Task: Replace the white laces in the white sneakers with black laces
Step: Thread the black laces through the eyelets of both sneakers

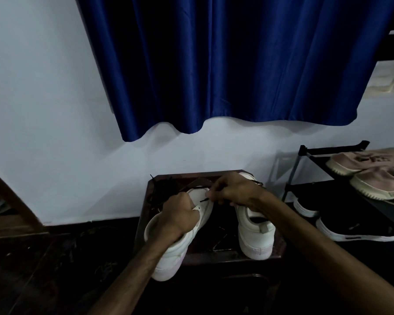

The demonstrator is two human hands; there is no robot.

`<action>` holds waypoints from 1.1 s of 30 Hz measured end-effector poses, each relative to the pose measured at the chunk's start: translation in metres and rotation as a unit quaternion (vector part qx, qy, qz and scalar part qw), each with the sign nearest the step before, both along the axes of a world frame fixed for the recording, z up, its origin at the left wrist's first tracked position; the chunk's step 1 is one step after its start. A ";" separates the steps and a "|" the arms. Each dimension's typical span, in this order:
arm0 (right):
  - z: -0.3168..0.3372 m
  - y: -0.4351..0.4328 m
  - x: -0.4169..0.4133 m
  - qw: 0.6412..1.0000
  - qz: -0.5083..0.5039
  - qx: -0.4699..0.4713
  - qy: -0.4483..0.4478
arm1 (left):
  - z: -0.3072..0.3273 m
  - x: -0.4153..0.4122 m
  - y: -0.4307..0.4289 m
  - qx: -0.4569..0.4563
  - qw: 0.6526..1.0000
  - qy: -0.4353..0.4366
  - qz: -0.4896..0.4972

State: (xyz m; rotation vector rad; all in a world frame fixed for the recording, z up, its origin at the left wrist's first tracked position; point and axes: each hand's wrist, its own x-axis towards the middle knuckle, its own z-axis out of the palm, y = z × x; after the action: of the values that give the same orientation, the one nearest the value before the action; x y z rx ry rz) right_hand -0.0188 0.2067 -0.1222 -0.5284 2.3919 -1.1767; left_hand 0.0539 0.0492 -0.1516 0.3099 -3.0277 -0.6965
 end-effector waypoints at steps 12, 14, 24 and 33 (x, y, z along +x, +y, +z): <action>-0.027 -0.012 0.005 0.978 -0.014 0.124 0.165 | -0.001 0.009 0.005 0.020 1.000 0.020 0.008; -0.026 -0.013 0.009 0.974 -0.024 0.137 0.177 | 0.000 0.011 0.006 0.032 0.999 0.025 0.007; -0.022 -0.027 0.024 0.940 -0.020 0.255 0.227 | 0.005 0.014 0.010 0.054 0.997 0.039 0.031; -0.016 -0.023 0.031 0.941 -0.010 0.244 0.235 | 0.031 -0.009 -0.004 -0.027 0.996 -0.063 -0.064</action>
State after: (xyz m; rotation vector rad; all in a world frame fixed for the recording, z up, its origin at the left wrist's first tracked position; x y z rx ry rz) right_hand 0.0127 0.1836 -0.1385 -0.6707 2.9573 -0.4469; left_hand 0.0444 0.0456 -0.1205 0.1649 -3.2031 -0.6224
